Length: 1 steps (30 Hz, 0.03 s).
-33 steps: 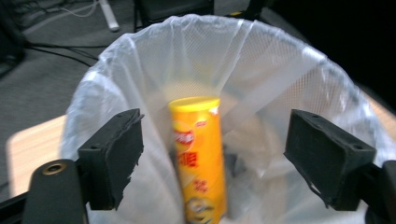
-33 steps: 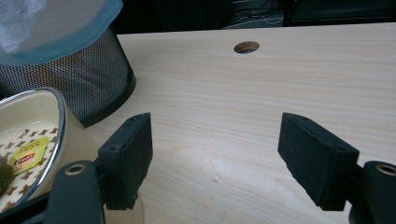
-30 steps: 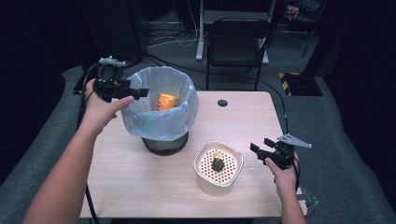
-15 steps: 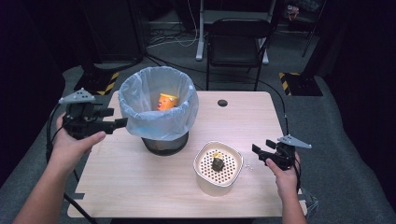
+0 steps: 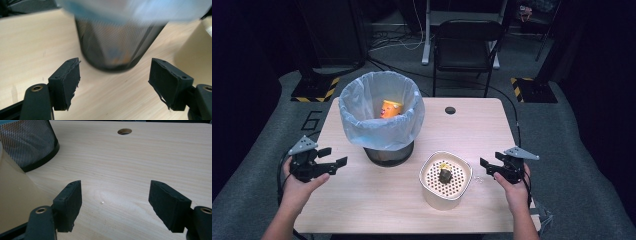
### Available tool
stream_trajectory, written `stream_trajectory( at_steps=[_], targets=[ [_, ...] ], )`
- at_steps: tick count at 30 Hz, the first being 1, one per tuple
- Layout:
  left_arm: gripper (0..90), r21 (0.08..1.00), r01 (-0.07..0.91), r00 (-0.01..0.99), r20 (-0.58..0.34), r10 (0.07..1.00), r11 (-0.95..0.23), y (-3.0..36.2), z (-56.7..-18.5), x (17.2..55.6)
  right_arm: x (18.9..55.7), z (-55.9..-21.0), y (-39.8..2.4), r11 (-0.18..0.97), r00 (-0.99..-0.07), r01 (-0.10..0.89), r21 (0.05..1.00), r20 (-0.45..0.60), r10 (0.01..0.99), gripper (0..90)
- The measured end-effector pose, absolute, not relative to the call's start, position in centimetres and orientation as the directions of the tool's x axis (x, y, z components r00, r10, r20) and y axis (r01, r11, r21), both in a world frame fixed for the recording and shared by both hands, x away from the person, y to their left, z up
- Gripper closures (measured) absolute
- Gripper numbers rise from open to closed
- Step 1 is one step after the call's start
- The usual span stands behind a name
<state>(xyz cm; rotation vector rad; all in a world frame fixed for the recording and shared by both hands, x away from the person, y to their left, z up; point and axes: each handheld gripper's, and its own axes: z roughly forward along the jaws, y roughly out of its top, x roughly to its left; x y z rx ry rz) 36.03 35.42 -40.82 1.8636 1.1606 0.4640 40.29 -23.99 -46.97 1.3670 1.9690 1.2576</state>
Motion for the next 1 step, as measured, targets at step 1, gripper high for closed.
stream_trajectory(
  at_steps=[1],
  targets=[
    [24.4, 0.819, 0.542, 0.49, -0.128, 0.862, -0.187, 35.62, -41.9, 36.02, 40.33, -47.21, -24.05, 0.113, -0.413, 0.511, 0.852, 0.129, 0.901, 25.9]
  ],
)
